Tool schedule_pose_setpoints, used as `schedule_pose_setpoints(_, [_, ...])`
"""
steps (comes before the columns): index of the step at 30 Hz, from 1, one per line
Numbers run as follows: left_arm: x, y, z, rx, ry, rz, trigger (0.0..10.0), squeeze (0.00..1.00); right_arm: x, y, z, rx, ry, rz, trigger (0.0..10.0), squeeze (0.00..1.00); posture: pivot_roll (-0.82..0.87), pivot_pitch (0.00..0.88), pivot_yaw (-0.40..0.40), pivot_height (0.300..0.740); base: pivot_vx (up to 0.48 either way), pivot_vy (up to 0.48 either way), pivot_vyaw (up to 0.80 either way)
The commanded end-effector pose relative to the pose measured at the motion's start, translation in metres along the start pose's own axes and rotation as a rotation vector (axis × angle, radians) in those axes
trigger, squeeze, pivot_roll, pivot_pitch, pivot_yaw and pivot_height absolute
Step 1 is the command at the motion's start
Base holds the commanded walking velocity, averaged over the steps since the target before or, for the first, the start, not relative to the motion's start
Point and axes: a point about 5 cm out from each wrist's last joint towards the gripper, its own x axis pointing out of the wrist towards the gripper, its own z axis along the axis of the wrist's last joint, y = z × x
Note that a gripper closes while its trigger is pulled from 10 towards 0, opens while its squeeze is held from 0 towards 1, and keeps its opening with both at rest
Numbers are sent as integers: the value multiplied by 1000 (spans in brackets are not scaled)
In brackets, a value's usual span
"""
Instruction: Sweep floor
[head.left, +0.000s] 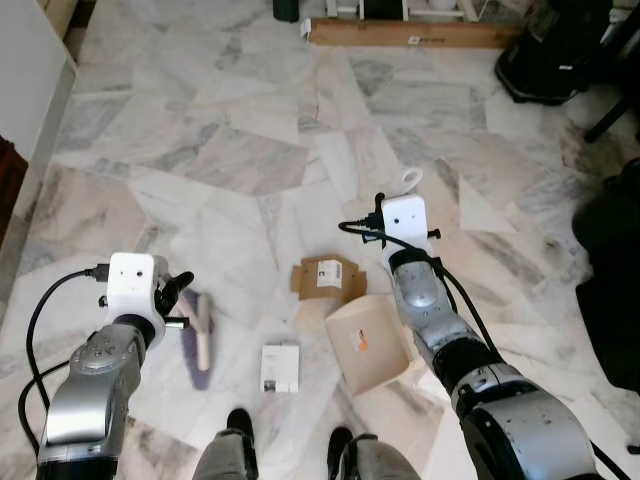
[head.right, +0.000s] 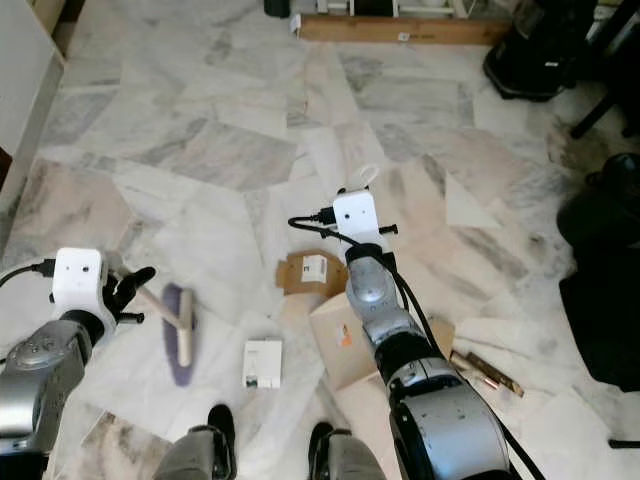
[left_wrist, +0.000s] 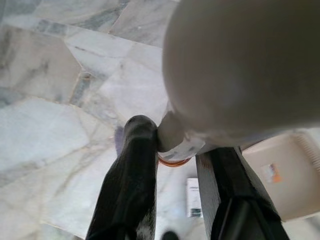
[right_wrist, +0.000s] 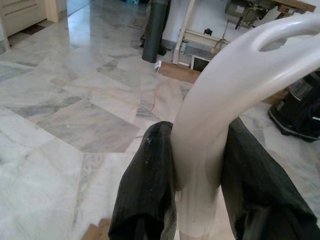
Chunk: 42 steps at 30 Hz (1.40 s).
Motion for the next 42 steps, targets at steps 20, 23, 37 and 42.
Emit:
schedule_pose_setpoints(20, [-3,-49,-1,-401,196,-350,10000,0,-21,6,-43,-72,198,36,10000,0,25,375,-75,740,0,0,0])
schedule_pose_setpoints(23, [1,-62,24,-543,81,-404,10000,0,-19,5,-41,-70,193,31,10000,0,24,369,-73,740,0,0,0])
schedule_pose_setpoints(37, [-3,-63,67,-697,-91,-418,10000,0,-18,6,-40,-66,195,38,10000,0,32,358,-73,740,0,0,0])
schedule_pose_setpoints(42, [-8,-52,78,-653,-192,-334,10000,0,-19,8,-40,-60,198,42,10000,0,34,342,-72,740,0,0,0])
